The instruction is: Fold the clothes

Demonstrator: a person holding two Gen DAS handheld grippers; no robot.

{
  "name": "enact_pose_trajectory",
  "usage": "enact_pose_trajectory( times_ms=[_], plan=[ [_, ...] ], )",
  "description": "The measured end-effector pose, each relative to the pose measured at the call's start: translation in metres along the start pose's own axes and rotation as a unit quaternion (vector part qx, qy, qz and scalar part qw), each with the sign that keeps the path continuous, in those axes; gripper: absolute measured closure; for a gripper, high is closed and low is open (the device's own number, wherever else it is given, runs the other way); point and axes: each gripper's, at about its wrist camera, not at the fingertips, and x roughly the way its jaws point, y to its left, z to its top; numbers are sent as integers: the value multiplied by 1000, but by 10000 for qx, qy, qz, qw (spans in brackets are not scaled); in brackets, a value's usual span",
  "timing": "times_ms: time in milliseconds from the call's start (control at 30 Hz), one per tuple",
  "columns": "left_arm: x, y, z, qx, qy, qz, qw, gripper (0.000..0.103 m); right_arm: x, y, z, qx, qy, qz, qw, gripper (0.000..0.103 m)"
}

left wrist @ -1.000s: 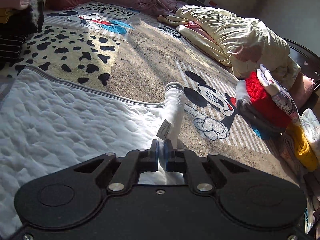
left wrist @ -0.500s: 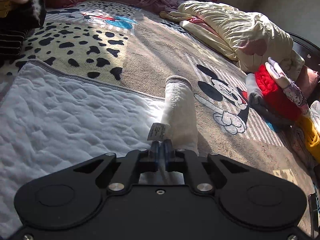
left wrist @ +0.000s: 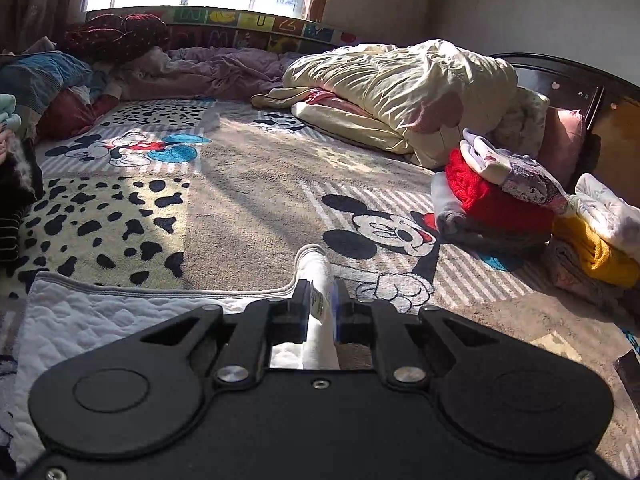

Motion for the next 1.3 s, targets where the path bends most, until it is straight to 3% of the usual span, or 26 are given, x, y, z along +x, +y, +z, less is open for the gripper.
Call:
enact_pose_trajectory(
  times_ms=[100,300,400,633,833,967,1200,1300],
  plan=[
    [20,-19,6,418,375,-479,9973,93,-1,3,0,-117,8,4,9999,64],
    [60,1,-1,747,839,985,9888,92,-2,3,1,-281,38,128,9995,64],
    [62,25,-11,410,905,950,9905,92,-5,3,1,-311,44,169,9994,64],
    [71,22,-17,752,923,1083,9870,92,-9,4,1,-346,51,256,9991,64],
    [76,34,-13,450,1109,979,9880,89,-3,8,-1,-428,134,281,9986,64],
    [54,20,-8,739,1027,988,9870,88,-1,7,-1,-439,148,275,9985,64],
    [10,-17,-19,1169,737,601,9886,85,0,9,-1,-508,141,213,9984,63],
    [17,-14,-38,1246,1144,633,9835,85,0,9,-1,-540,132,177,9983,63]
  ],
)
